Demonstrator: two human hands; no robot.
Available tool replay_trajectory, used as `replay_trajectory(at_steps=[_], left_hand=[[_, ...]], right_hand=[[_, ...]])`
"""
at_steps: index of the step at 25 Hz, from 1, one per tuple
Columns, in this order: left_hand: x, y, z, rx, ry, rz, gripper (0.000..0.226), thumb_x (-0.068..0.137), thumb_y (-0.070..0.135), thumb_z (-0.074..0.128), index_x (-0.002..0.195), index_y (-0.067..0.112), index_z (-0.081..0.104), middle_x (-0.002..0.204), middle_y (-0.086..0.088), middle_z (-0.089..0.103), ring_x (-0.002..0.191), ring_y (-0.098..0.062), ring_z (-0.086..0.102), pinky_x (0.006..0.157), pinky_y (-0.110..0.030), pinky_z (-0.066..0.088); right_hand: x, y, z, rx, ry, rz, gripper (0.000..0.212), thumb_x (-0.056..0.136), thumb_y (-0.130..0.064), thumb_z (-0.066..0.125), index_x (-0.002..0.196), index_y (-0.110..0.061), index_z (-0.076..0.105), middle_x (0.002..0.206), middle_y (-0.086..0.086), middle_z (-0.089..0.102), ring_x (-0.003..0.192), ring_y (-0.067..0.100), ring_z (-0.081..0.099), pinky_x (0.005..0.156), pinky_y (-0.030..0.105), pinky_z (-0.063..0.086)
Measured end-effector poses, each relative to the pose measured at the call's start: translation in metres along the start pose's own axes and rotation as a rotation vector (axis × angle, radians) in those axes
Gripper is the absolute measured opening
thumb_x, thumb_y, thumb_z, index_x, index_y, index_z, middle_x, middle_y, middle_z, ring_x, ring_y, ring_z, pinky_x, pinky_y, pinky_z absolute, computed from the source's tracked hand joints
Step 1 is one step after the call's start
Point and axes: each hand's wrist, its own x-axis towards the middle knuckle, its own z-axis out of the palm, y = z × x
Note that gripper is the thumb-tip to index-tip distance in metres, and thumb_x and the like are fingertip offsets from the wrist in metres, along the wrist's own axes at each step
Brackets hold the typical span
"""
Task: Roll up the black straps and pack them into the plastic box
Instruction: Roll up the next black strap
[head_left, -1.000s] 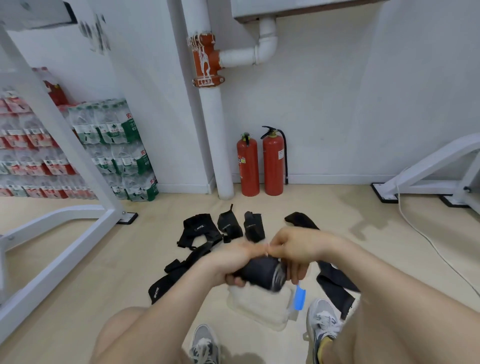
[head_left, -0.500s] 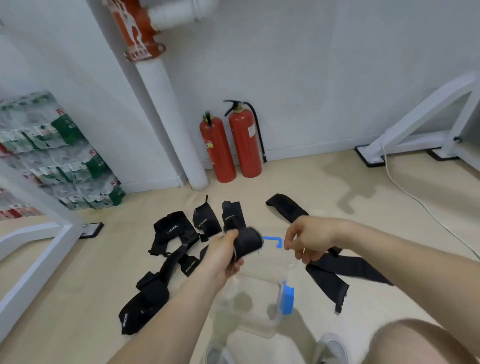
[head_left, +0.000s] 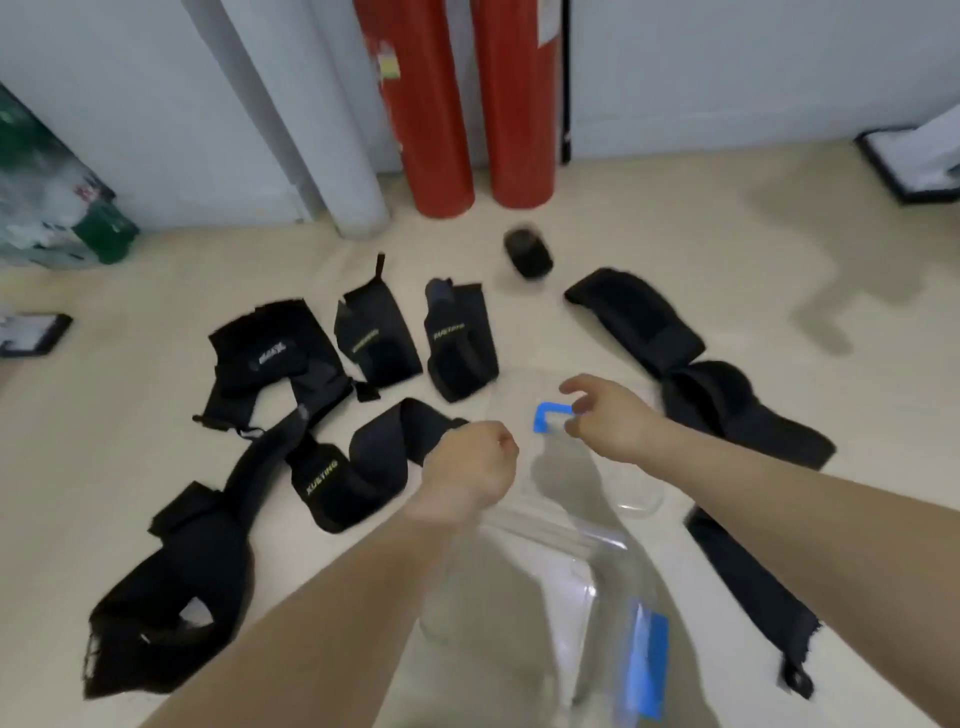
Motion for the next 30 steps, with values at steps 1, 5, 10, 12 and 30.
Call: replay_trajectory(at_steps=[1,5,10,12,30], left_hand=[[0.006,-0.012,0.011,0.091,-0.025,-0.009,0.028,0.099,0.024,0.036,0.102,0.018,0.063,0.111,-0.003,0.066,0.102,-0.027,0.058,0.086,-0.038,0.047],[0.027,-0.045,0.017,0.011,-0.078,-0.033,0.026,0.099,0.024,0.038,0.078,0.017,0.05,0.084,-0.002,0.059,0.083,-0.025,0.054,0.072,-0.035,0.045],[0.082,-0.089,-0.008,-0.135,0.184,-0.125,0.047,0.092,0.025,0.056,0.139,0.025,0.047,0.138,-0.007,0.047,0.129,-0.03,0.041,0.101,-0.038,0.041],[0.099,-0.111,-0.009,-0.124,0.098,-0.205,0.068,0.088,0.03,0.061,0.148,0.027,0.03,0.146,-0.01,0.039,0.136,-0.035,0.034,0.108,-0.044,0.037],[0.09,-0.082,-0.144,-1.283,0.556,-0.211,0.031,0.093,0.003,0.063,0.118,0.022,0.068,0.103,0.005,0.072,0.106,-0.015,0.067,0.099,-0.036,0.053]], right_hand=[[0.016,-0.002,0.019,-0.003,-0.034,-0.008,0.05,0.095,-0.011,0.054,0.143,-0.02,0.044,0.118,0.006,0.057,0.096,0.022,0.056,0.085,0.03,0.048],[0.065,-0.019,0.066,-0.119,-0.136,-0.065,0.064,0.096,-0.017,0.054,0.153,-0.024,0.027,0.147,0.009,0.043,0.129,0.029,0.045,0.1,0.031,0.04],[0.122,-0.053,0.083,-0.382,-0.124,-0.166,0.077,0.09,-0.016,0.054,0.153,-0.041,0.019,0.161,0.01,0.012,0.148,0.032,0.002,0.116,0.04,0.026],[0.144,-0.065,0.09,-0.406,-0.156,-0.156,0.083,0.088,-0.018,0.056,0.153,-0.047,0.014,0.163,0.01,0.002,0.148,0.034,-0.004,0.118,0.044,0.024],[0.058,-0.142,-0.007,0.958,-0.099,0.037,0.037,0.091,0.014,0.049,0.107,-0.012,0.071,0.109,0.01,0.073,0.098,0.027,0.069,0.075,0.035,0.06]])
